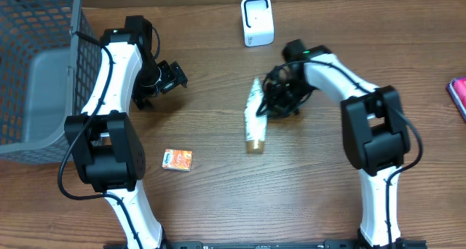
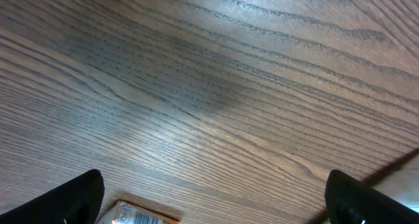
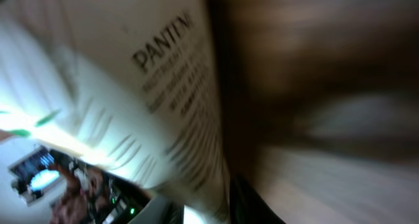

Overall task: Scan the item barcode
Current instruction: 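Lift the Pantene tube upright with the right gripper, then hold the Pantene tube up to the scanner with the right gripper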

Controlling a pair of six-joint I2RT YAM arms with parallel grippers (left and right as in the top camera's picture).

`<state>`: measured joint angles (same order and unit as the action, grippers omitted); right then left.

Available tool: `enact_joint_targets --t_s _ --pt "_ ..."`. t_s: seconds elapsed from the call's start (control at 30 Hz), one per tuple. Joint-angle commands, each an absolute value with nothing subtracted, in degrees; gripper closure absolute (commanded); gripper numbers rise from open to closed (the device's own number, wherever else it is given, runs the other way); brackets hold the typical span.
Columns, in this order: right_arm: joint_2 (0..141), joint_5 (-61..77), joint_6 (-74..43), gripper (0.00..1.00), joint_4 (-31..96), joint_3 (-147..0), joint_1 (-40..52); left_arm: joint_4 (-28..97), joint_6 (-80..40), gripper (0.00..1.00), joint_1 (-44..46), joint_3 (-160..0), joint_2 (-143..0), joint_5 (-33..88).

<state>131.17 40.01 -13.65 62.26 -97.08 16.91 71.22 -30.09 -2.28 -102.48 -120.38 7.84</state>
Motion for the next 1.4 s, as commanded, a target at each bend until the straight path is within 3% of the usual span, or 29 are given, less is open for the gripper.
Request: enact_joint_targets --t_s 0.0,0.2,0.43,0.6,0.7,0.83,0.93,1.2,1.37 --pt "128.9 28.3 -13.7 0.74 62.7 -95.9 11.8 71.4 -30.9 0.00 -2.2 -103.3 -120.6 7.0" --pt "128.9 20.1 -13.4 0.62 66.1 -97.4 8.3 71.4 -30.9 0.00 -2.2 -103.3 -120.6 7.0" --pt "125.8 15.5 -10.9 0.57 78.8 -109.1 10.0 71.3 -30.9 0.00 -2.2 -103.3 -120.6 7.0" --pt "125.0 14.0 -8.5 0.41 79.6 -111.0 15.8 70.7 -31.0 0.00 -2.2 -103.3 -120.6 7.0" --pt "125.4 6.3 -10.6 0.21 76.4 -109.7 21.1 70.6 -31.3 0.00 -2.2 -103.3 -120.6 7.0" --pt "125.4 -6.8 -18.8 0.13 71.2 -106.0 27.0 70.7 -31.3 0.00 -2.2 -103.3 -120.6 7.0" --pt "125.5 -12.6 -23.7 0.19 68.4 -102.8 29.3 70.7 -31.3 0.00 -2.2 -103.3 -120.6 7.0" --pt "125.6 -16.6 -25.7 0.57 62.4 -95.6 29.1 70.7 -31.3 0.00 -2.2 -103.3 -120.6 7.0" --pt "125.6 -17.1 -25.5 0.94 65.1 -98.5 27.9 70.7 -31.3 0.00 -2.2 -103.3 -120.6 7.0"
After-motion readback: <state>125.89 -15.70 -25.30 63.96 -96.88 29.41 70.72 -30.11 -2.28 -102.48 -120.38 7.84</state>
